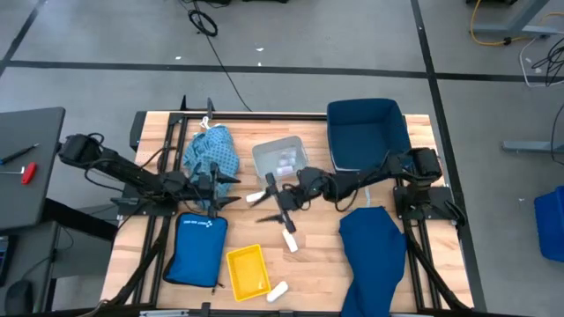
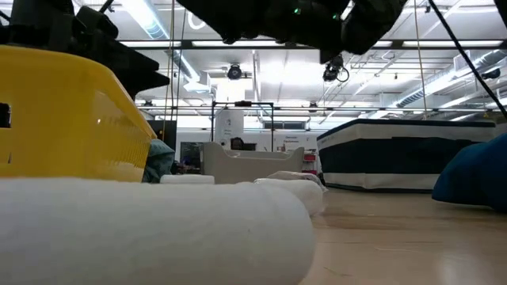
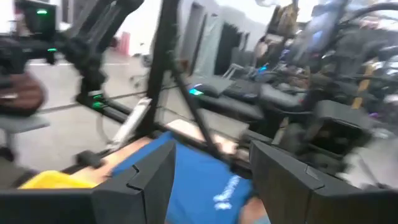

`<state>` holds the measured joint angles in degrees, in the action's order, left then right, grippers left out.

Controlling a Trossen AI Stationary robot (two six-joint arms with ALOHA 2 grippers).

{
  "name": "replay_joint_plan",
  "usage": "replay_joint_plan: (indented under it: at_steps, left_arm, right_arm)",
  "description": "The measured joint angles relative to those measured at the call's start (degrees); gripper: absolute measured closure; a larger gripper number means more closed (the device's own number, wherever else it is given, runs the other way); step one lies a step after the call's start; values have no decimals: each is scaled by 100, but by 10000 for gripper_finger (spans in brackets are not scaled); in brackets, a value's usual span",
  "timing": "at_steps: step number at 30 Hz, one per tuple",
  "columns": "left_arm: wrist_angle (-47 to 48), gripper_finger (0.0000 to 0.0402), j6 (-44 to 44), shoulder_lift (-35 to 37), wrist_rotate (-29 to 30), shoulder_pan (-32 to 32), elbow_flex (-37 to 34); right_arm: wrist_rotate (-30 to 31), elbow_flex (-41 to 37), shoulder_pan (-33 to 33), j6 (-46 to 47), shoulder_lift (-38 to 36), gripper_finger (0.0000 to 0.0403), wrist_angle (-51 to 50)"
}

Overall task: Pick & place medical supplies in basket/bin
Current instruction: Put the top rolled gauze into the blue laundry organizer

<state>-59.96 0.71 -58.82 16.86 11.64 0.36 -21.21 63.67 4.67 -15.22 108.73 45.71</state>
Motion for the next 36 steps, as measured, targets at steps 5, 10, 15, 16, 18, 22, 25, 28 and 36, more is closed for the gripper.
replay_joint_plan:
  at_steps: [5, 10, 15, 16, 18, 22, 25, 28, 36]
  left_arm:
    - [-303, 141, -28, -574, -17, 0, 52]
    - [-588, 141, 43, -989, -105, 0, 215]
    - [-708, 141, 46, -1235, -30, -22, 377]
    - [-706, 141, -4, -1287, -28, -45, 407]
    - [-697, 141, -103, -1380, -29, -69, 486]
    - [-23, 141, -219, -1552, -36, -87, 810]
    - [1012, 141, -387, -1597, -7, -87, 1222]
    - [2290, 141, -624, -1597, 102, -88, 1700]
    - [5098, 141, -1238, -1594, 297, -288, 2735]
  right_arm:
    - [879, -960, 371, 112, -745, 188, 621]
    - [1908, -2700, 598, 126, -1751, 188, 2304]
    - [2571, -4141, 802, 439, -2576, 188, 2865]
    - [2704, -4371, 841, 555, -2698, 188, 2860]
    - [2985, -4798, 908, 767, -2885, 188, 2870]
    - [3524, -5476, 1083, 898, -3158, 188, 3112]
    - [3861, -5850, 1192, 895, -3255, 188, 3436]
    - [3994, -6091, 1238, 900, -3287, 188, 3756]
    - [4069, -6204, 1261, 898, -3283, 188, 3853]
